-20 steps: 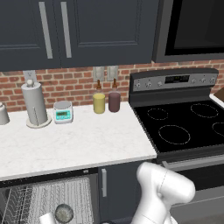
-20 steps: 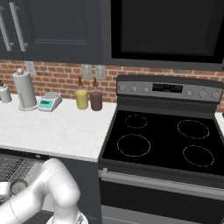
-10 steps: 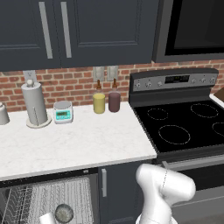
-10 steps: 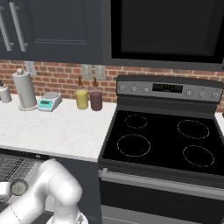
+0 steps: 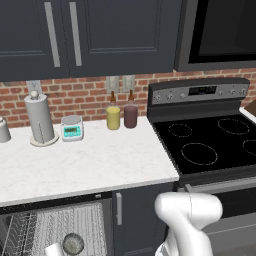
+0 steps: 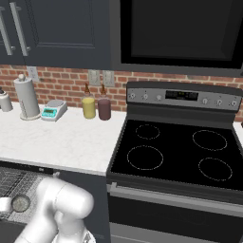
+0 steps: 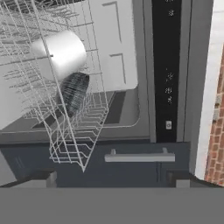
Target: Pick up the cup and bowl from the counter, place them in the dishwasher, and close the dishwasher door.
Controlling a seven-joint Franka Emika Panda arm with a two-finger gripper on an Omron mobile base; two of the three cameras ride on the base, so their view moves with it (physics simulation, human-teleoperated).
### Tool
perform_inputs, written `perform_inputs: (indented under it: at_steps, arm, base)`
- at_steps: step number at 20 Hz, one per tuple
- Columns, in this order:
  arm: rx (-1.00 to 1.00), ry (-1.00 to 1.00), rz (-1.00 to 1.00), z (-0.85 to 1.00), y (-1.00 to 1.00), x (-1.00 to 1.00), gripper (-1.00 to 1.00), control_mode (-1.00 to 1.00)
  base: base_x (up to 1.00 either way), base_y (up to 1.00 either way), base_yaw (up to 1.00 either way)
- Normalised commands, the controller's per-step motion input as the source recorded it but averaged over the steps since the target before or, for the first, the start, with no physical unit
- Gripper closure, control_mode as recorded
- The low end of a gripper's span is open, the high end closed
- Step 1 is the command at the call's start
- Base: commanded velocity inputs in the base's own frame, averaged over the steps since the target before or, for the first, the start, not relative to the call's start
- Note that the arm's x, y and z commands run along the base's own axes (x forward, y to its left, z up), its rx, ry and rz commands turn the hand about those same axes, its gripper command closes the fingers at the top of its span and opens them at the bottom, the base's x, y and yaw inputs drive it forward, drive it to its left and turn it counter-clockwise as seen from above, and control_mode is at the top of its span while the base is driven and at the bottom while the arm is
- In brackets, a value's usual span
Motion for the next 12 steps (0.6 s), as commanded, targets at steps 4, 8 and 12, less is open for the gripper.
perform_inputs:
  at_steps: [4, 8, 12]
  arm:
    - [0.07, -0.17, 0.03, -0.51, -0.14, -0.27, -1.0, -1.0]
    - [0.0, -0.21, 0.06, 0.13, 0.48, -0.58, -1.0, -1.0]
    - [0.0, -0.08, 0.07, 0.29, 0.62, -0.29, -1.0, -1.0]
  base:
    - [0.0, 0.0, 0.0]
    - [0.0, 0.0, 0.0]
    - [0.0, 0.0, 0.0]
